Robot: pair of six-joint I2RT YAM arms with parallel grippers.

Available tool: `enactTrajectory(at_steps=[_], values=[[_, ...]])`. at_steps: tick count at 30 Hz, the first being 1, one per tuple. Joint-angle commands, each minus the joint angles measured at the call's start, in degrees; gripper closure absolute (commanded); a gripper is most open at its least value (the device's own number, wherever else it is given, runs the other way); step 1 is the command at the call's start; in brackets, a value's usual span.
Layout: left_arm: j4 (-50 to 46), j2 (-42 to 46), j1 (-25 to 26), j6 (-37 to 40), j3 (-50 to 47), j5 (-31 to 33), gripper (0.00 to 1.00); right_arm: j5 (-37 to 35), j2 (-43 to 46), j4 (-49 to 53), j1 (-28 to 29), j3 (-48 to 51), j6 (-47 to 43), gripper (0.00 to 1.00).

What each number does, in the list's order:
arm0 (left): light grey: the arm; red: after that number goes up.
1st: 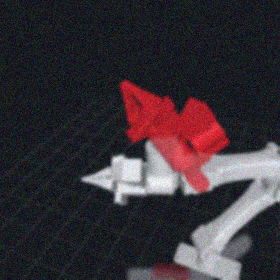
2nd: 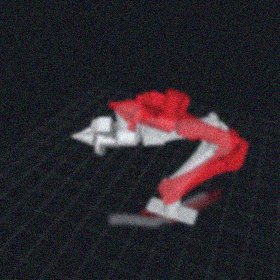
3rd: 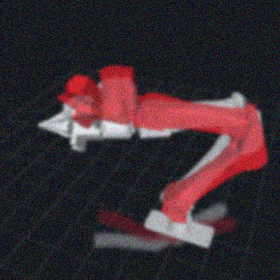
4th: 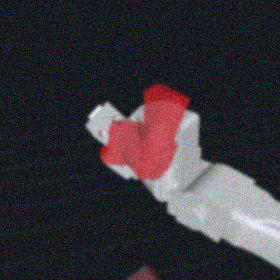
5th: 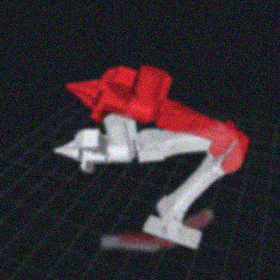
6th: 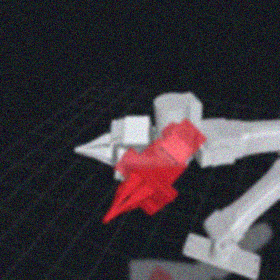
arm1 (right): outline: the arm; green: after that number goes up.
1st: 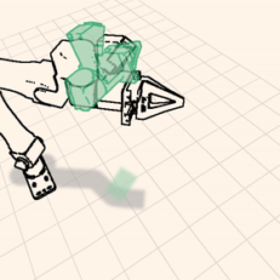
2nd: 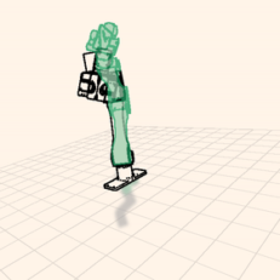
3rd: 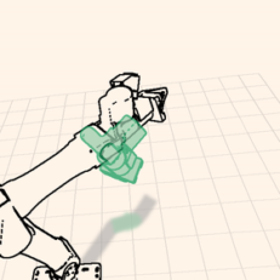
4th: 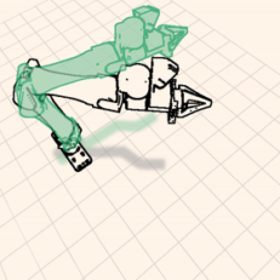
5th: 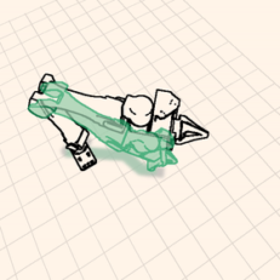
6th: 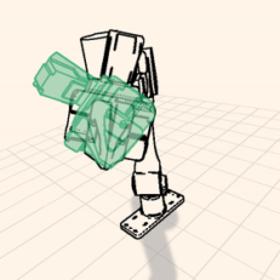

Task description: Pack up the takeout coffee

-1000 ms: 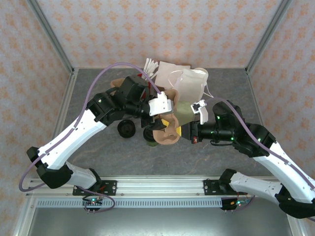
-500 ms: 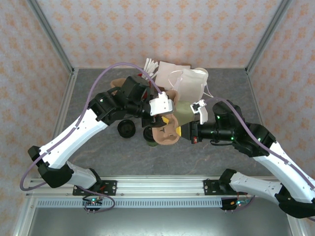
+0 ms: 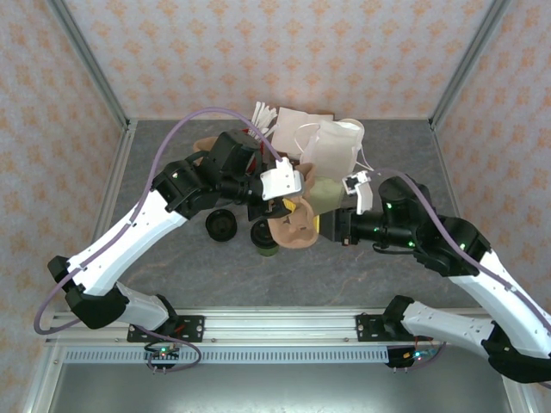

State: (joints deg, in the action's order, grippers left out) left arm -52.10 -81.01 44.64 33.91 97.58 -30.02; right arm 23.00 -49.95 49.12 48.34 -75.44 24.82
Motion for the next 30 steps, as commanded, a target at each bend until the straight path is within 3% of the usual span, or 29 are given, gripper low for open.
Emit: enactTrajectory(at_steps=[1,8,16,19,24,30], values=[[0.64,1.23,0.18,-1.66,2.47,2.45,0.67,-12.11,3.19,2.59,-0.01,-1.74,-0.22,0.61],[-0.33,2.20,0.13,-2.79,4.72,3.08,0.67,-34.72,2.38,9.10,-0.06,-3.23,2.43,0.57],[-0.05,2.97,0.17,-5.09,7.56,-0.55,0.67,-47.94,-3.05,7.75,-1.71,-5.32,0.20,0.52],[-1.73,1.97,0.15,-6.53,10.38,-2.56,0.67,-45.24,-6.81,7.31,-6.12,-7.14,-0.30,0.51],[-0.45,3.00,0.16,-8.55,10.52,-7.22,0.66,-34.19,-12.58,3.57,-15.11,-7.80,-0.52,0.51],[0.40,3.77,0.13,-10.03,11.16,-10.30,0.66,-27.45,-20.24,2.11,-21.01,-9.48,-1.06,0.51]])
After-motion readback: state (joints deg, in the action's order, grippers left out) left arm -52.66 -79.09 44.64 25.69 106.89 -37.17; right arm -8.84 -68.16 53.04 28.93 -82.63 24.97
